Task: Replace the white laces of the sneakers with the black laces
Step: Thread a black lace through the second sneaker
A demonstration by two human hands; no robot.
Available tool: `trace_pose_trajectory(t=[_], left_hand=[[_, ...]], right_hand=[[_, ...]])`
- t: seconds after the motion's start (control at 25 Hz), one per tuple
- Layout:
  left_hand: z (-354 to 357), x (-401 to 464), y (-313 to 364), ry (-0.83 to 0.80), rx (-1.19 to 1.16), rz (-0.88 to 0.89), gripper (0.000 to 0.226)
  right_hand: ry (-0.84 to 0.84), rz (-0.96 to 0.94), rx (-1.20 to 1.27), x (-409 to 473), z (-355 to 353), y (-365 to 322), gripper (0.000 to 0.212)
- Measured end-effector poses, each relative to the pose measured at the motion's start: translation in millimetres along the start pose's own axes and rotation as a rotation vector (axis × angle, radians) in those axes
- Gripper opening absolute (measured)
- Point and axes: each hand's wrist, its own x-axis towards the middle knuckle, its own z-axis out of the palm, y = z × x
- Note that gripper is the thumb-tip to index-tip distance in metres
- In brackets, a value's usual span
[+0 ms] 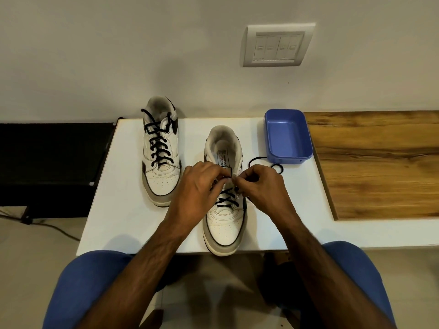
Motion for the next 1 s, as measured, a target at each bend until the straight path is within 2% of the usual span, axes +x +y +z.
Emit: trace_pose_trajectory(t=[0.28, 0.64, 1.0], left_hand=[[11.6, 2.6, 4.3, 0.011, 0.237, 0.089, 0.021], [16.6, 1.5, 4.0, 0.074, 0.346, 0.094, 0.008], [19.1, 3.8, 5.3, 0.068, 0.277, 0.031, 0.011]], right_hand=[[-0.049, -0.022, 0.133, -2.2, -7.0, 5.3, 0.010], [0.002, -0.071, 0.061, -5.0, -3.6, 6.1, 0.010], [-0.003, -0.082, 0.040, -3.5, -5.1, 8.7, 0.007]])
